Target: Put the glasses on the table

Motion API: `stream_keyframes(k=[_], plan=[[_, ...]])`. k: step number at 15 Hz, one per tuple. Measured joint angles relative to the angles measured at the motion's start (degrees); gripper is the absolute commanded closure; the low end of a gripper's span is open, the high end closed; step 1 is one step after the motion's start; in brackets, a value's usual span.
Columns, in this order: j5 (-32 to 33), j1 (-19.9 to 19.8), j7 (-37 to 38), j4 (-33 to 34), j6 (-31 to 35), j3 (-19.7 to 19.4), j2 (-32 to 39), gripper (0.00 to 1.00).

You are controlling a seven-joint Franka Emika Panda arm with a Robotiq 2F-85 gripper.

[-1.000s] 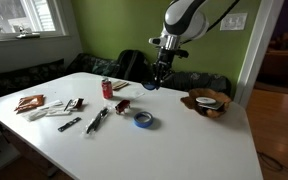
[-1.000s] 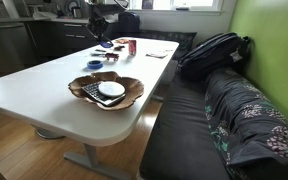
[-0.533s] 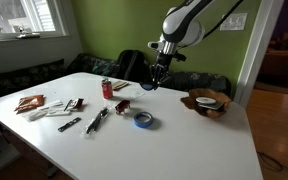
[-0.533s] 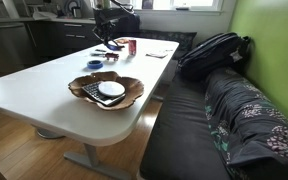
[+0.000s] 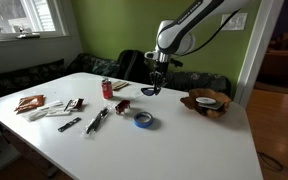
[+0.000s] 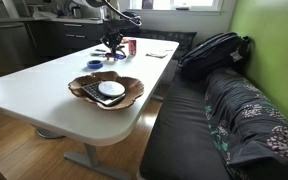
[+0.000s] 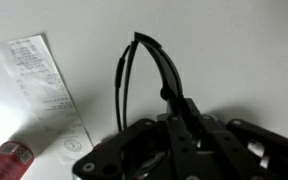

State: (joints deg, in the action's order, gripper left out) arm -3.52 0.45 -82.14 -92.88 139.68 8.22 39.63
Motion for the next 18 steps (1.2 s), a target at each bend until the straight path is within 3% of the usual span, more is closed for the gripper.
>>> stream_keyframes(k=[7,9,15,18], plan=[[4.27,2.03,6.87,9.55,-7.09,-0.45,8.68,0.97],[6.15,2.87,8.82,11.0,-7.36,-0.86,10.26,0.64],[7.44,3.75,10.25,13.45,-6.6,-0.16,11.35,0.19],[7.59,3.74,10.16,9.48,0.14,1.15,5.66,0.01]])
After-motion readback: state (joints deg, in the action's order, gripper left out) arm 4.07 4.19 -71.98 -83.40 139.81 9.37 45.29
